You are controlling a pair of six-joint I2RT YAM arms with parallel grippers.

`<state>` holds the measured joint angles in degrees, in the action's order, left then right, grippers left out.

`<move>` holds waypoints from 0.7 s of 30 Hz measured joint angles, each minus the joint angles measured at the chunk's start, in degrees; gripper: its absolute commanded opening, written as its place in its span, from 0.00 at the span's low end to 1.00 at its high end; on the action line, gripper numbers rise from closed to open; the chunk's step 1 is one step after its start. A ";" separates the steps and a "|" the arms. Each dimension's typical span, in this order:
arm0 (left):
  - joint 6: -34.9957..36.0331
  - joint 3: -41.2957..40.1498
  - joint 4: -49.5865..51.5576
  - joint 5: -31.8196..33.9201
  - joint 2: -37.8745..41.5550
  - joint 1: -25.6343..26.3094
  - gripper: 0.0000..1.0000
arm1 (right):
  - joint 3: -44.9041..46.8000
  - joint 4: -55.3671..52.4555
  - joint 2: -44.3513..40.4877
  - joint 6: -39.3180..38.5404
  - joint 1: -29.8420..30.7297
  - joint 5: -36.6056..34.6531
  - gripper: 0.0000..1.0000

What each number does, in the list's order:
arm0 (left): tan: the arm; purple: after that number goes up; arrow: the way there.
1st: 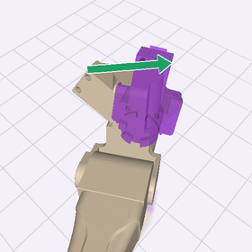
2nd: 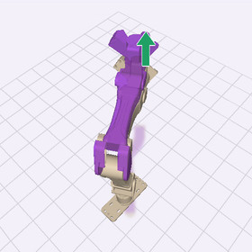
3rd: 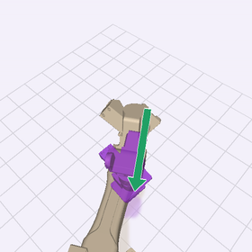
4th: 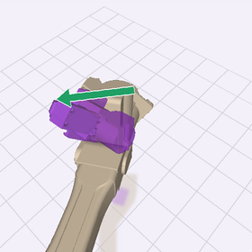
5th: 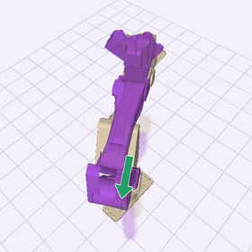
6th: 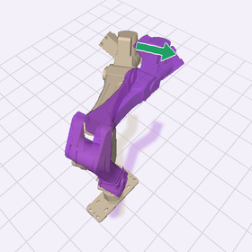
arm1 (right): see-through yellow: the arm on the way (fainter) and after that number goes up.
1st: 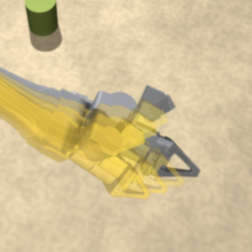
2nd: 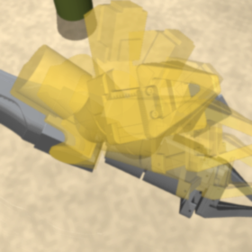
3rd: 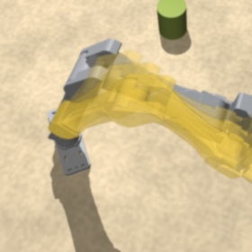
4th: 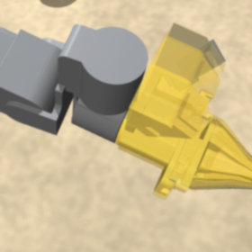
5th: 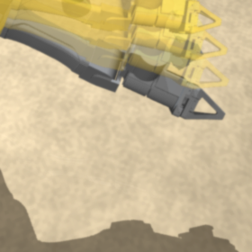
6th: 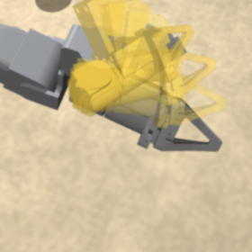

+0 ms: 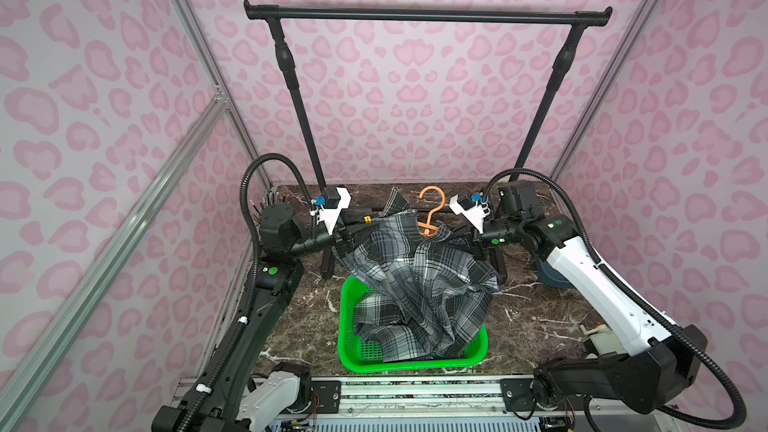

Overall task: Remove the clothespins securing long-sleeve shirts to the hanger
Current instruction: Remove the clamp from the hanger.

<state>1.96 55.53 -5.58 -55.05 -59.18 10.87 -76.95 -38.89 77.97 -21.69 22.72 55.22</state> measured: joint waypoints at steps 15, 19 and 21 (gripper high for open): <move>3.39 0.57 2.29 2.21 0.42 0.13 0.03 | -0.63 -1.36 1.51 -0.42 -0.57 0.48 0.00; 3.41 0.57 2.34 2.32 0.44 0.24 0.03 | -0.61 -1.36 1.42 -0.39 -0.59 0.48 0.00; 3.45 0.61 2.47 2.29 0.44 0.26 0.03 | -0.50 -1.36 1.31 -0.37 -0.57 0.37 0.00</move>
<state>5.41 56.14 -3.11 -52.75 -58.74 11.14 -77.45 -40.25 79.29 -22.06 22.15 55.59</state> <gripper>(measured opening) 0.089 0.096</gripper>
